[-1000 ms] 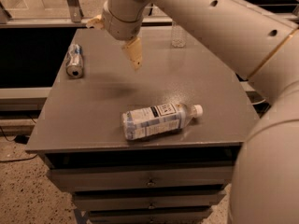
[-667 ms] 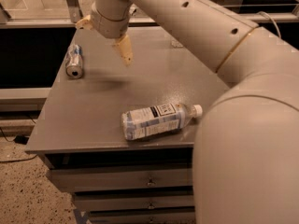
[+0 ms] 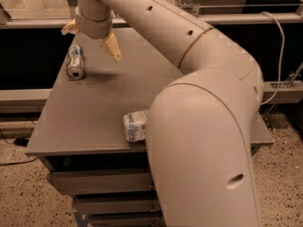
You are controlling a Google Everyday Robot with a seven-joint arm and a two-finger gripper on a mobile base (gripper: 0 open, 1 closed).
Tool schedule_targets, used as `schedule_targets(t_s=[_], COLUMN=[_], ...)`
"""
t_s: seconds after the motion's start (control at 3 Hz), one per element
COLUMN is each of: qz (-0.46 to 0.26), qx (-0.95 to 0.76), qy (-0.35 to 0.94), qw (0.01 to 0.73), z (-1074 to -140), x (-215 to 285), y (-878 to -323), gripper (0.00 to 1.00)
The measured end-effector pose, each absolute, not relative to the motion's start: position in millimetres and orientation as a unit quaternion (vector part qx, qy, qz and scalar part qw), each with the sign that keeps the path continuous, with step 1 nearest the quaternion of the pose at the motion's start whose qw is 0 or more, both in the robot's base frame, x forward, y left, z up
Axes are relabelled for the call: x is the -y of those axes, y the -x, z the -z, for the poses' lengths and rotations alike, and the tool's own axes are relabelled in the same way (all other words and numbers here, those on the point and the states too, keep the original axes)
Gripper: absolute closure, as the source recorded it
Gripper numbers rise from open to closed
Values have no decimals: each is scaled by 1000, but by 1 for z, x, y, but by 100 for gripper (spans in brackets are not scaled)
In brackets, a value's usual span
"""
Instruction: Pick redbull can
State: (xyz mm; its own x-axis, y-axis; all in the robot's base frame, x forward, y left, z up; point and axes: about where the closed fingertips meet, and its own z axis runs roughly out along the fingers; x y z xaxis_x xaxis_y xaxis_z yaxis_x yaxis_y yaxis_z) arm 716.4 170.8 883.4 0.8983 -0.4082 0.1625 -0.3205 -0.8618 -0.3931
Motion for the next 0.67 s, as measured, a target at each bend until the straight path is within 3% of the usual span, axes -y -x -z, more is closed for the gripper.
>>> schedule_targets(t_s=[0.67], qz=[159], qx=[-125], qy=[971], qw=[126], z=[-860], x=[-204], y=[-727], gripper=[0])
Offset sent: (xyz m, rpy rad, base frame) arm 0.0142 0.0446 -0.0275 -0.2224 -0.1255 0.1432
